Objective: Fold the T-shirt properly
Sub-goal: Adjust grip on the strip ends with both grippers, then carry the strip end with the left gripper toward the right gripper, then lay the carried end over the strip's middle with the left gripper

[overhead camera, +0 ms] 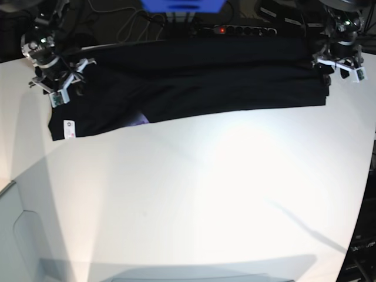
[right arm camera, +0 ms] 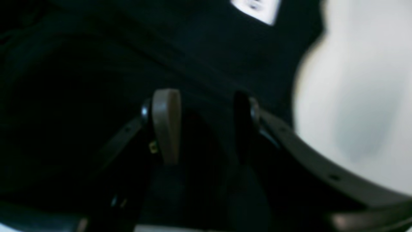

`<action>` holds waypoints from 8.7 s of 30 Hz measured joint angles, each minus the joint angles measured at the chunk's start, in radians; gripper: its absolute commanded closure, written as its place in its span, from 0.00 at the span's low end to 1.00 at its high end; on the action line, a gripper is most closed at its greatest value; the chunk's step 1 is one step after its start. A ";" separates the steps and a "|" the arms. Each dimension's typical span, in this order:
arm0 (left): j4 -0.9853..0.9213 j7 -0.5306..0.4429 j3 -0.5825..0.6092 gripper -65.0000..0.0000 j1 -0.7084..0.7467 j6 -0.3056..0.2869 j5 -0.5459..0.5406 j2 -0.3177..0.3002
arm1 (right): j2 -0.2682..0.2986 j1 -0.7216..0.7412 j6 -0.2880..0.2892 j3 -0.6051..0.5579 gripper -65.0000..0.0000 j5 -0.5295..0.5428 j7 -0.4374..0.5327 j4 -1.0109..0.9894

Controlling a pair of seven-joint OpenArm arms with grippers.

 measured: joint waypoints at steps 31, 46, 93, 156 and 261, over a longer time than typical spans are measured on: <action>-0.151 -0.060 0.125 0.99 -0.070 -0.007 -0.029 0.016 | 0.019 0.029 0.000 -0.002 0.57 -0.004 0.000 -0.051; -0.116 -0.011 0.126 1.00 -0.078 -0.007 -0.002 -0.005 | 0.033 0.073 -0.002 0.005 0.58 0.037 0.047 -0.158; 0.307 0.100 0.756 1.00 -0.140 0.014 0.582 0.286 | 0.035 0.124 -0.001 0.000 0.58 0.015 0.016 -0.164; 0.088 0.093 1.194 0.43 -0.242 0.143 0.577 0.278 | 0.035 0.143 -0.001 -0.005 0.58 0.010 0.008 -0.168; -0.188 0.066 1.471 1.00 -0.555 0.510 0.043 0.186 | 0.041 0.140 -0.001 -0.071 0.58 0.007 0.011 -0.160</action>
